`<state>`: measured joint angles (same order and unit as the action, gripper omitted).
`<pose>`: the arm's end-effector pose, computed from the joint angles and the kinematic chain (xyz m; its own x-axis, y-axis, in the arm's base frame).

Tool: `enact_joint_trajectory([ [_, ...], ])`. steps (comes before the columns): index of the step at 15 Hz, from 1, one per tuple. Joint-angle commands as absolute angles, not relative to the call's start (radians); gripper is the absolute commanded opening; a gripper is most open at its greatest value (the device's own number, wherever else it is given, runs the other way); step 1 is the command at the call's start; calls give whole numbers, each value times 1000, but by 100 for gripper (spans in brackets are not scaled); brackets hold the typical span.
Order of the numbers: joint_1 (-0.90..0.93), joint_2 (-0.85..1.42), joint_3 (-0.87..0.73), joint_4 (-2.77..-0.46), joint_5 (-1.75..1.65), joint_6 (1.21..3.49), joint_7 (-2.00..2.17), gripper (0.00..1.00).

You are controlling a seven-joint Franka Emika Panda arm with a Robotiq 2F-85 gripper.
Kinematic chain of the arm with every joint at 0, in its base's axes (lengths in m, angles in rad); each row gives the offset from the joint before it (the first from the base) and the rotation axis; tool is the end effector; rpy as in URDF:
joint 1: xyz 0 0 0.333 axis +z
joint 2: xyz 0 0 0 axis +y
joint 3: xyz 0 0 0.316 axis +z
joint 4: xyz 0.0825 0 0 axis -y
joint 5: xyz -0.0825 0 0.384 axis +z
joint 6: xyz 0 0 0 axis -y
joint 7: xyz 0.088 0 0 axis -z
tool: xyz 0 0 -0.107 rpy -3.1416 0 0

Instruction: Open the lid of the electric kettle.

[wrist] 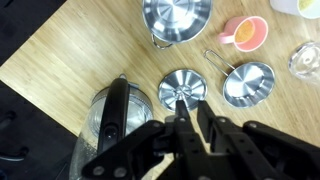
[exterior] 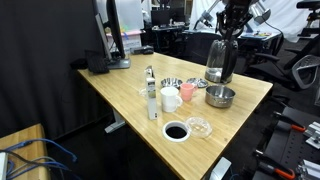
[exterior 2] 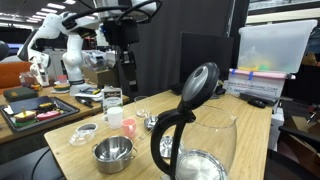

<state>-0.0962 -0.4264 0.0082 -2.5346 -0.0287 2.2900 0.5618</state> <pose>0.4207 -0.0377 0.4398 0.7910 -0.5883 0.1677 -0.5853 -0.8076 -0.0724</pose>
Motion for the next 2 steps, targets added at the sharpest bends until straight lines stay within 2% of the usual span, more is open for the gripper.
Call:
enact_joint_trajectory([
  [1, -116, -424, 26, -2533, -18, 2288, 553, 26],
  [2, -116, -422, 26, -2532, -18, 2288, 553, 27],
])
